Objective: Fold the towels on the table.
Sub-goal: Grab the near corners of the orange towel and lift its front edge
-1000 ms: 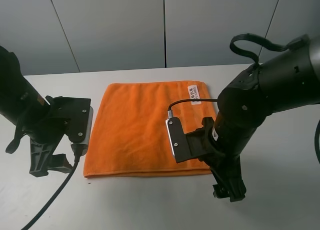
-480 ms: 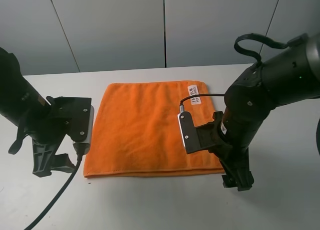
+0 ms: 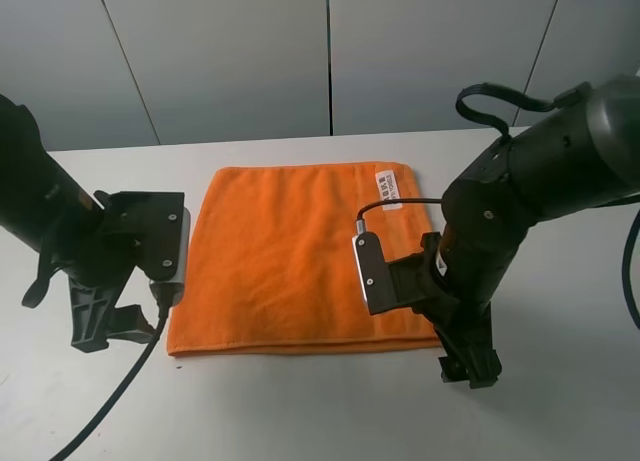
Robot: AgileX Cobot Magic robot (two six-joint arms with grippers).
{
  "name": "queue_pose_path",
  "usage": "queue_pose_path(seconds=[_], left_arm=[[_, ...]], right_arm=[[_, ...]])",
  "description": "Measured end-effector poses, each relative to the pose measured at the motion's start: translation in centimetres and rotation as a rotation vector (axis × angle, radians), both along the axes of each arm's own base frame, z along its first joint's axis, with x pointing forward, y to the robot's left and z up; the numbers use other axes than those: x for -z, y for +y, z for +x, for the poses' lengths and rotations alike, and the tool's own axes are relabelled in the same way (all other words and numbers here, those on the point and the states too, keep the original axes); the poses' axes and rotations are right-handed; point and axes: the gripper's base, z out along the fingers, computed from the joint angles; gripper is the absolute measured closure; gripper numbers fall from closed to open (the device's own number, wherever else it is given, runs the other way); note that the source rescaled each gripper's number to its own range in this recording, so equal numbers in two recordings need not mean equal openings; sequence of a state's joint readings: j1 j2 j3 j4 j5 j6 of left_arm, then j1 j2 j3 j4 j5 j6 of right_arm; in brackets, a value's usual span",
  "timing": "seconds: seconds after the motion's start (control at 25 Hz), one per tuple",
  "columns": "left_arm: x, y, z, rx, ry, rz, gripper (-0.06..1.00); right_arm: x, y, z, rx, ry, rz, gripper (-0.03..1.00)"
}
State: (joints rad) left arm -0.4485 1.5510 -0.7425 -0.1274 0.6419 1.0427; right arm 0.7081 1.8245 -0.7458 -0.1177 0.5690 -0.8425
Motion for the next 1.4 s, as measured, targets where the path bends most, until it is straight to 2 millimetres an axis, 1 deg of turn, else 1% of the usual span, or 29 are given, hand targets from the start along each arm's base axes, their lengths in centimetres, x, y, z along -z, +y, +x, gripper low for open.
queue_pose_path(seconds=[0.12, 0.36, 0.84, 0.92, 1.12, 1.28, 1.4], left_arm=[[0.0, -0.1, 0.1, -0.001, -0.012, -0.006, -0.06], [0.0, -0.1, 0.1, -0.001, -0.013, -0.006, -0.06], [-0.1, -0.3, 0.5, -0.019, -0.049, -0.035, -0.06], [0.4, -0.4, 0.5, -0.025, -0.03, -0.032, -0.06], [2.4, -0.5, 0.7, -0.025, 0.038, -0.003, -0.06], [3.3, -1.6, 0.2, 0.001, 0.076, 0.003, -0.06], [4.5, -2.4, -0.3, 0.031, 0.122, 0.024, -0.06]], right_arm=[[0.6, 0.0, 0.0, 0.0, 0.016, -0.013, -0.03], [1.1, 0.1, 0.1, -0.002, 0.027, -0.023, -0.03], [1.2, 0.2, 0.2, 0.0, 0.031, -0.024, -0.03], [1.2, 0.2, 0.2, 0.002, 0.032, -0.023, -0.03], [1.2, 0.2, 0.2, 0.007, 0.033, -0.02, -0.03], [1.2, 0.3, 0.2, 0.012, 0.034, -0.016, -0.03], [1.2, 0.3, 0.2, 0.016, 0.034, -0.012, -0.03]])
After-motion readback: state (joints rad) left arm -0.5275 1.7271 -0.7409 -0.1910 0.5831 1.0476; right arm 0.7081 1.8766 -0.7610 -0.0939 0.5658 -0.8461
